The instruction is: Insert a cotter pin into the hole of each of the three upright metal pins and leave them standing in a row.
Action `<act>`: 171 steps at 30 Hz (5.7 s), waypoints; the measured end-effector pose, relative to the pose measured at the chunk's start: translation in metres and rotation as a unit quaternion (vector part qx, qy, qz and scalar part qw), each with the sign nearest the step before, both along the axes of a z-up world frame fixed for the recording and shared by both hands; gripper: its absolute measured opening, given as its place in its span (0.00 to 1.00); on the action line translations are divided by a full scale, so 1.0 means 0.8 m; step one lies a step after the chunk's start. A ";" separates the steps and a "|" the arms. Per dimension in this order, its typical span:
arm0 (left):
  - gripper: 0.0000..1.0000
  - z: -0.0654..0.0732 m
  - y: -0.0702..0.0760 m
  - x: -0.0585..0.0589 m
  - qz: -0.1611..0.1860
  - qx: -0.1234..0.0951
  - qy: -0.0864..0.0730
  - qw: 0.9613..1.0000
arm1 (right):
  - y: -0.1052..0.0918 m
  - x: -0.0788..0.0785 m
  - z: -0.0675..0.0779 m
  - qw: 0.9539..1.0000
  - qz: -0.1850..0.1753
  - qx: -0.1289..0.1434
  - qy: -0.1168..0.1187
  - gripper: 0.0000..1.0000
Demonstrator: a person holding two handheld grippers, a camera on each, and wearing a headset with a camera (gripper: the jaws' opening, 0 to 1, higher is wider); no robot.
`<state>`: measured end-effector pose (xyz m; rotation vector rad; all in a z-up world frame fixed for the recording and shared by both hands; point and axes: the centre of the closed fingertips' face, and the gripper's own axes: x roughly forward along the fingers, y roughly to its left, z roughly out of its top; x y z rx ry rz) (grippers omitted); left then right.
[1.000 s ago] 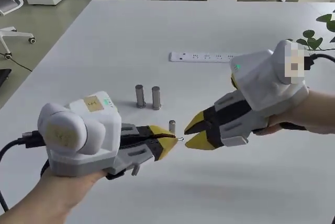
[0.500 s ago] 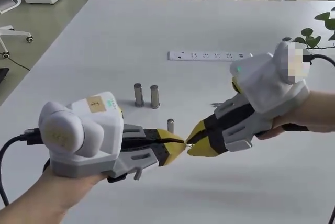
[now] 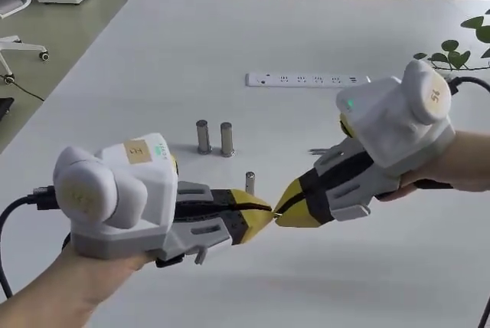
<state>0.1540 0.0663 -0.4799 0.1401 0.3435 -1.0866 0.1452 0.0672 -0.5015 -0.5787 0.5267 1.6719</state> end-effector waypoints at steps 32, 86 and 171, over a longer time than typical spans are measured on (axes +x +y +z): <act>0.18 -0.035 0.035 0.035 0.108 0.027 -0.007 0.994 | -0.030 0.060 -0.041 0.984 -0.054 -0.138 -0.100 0.00; 0.13 -0.131 0.029 0.138 0.202 0.055 0.043 0.977 | -0.009 0.136 -0.089 0.970 -0.084 -0.212 -0.084 0.00; 0.07 -0.144 0.024 0.141 0.203 0.061 0.015 0.977 | 0.018 0.135 -0.075 0.979 -0.092 -0.164 -0.077 0.00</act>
